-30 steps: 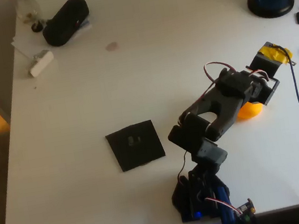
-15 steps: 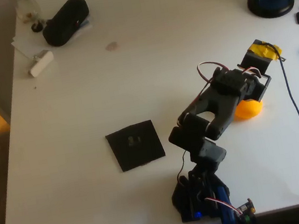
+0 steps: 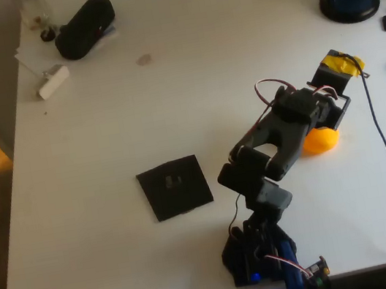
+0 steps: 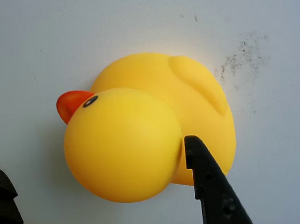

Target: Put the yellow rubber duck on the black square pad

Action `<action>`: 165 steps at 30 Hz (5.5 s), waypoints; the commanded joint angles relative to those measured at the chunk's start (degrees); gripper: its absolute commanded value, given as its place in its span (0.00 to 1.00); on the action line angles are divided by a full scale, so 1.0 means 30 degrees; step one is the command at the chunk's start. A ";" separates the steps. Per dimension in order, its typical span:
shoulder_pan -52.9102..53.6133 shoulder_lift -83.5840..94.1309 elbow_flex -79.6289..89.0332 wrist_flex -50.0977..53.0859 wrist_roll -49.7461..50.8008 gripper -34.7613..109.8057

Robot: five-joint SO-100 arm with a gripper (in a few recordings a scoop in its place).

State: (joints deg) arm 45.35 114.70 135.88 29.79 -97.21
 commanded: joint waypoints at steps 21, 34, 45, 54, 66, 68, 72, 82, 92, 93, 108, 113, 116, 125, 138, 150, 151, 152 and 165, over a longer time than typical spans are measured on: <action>-0.0029 -0.1670 -0.0703 -0.0176 -0.0146 0.44; -0.0059 -0.1348 -0.0732 -0.0117 -0.0117 0.34; -0.0820 0.3955 -0.0469 0.0176 0.2813 0.34; -0.5508 0.4805 -0.0469 0.0176 0.8408 0.34; -1.3213 0.4834 -0.0732 0.3340 1.6875 0.34; -1.4854 0.5215 -0.0732 0.4717 1.8047 0.34; -1.7109 0.6973 -0.0732 0.6592 2.0186 0.34; -2.1152 0.9639 -0.0703 1.2451 2.3350 0.34; -2.6016 0.8965 -0.0498 1.3008 2.4697 0.34; -2.6016 0.8555 -0.0469 1.2979 2.4697 0.34; -2.5986 0.4336 -0.0703 1.2744 2.4521 0.34; -2.5957 0.4541 -0.0732 1.2686 2.4521 0.34; -2.5957 0.4424 -0.0703 1.1777 2.4492 0.34; -2.5928 0.4307 -0.0469 1.0342 2.4492 0.34; -2.6104 0.4482 0.1787 1.0400 2.3320 0.44; -2.5986 0.4570 0.1494 1.0547 2.2998 0.46; -2.5986 0.4600 0.1318 1.0547 2.3027 0.46; -2.5986 0.4600 0.0967 1.0547 2.3086 0.46; -2.5664 0.4512 -0.1641 1.1572 2.2998 0.46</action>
State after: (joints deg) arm -31.38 127.18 132.98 62.23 -27.51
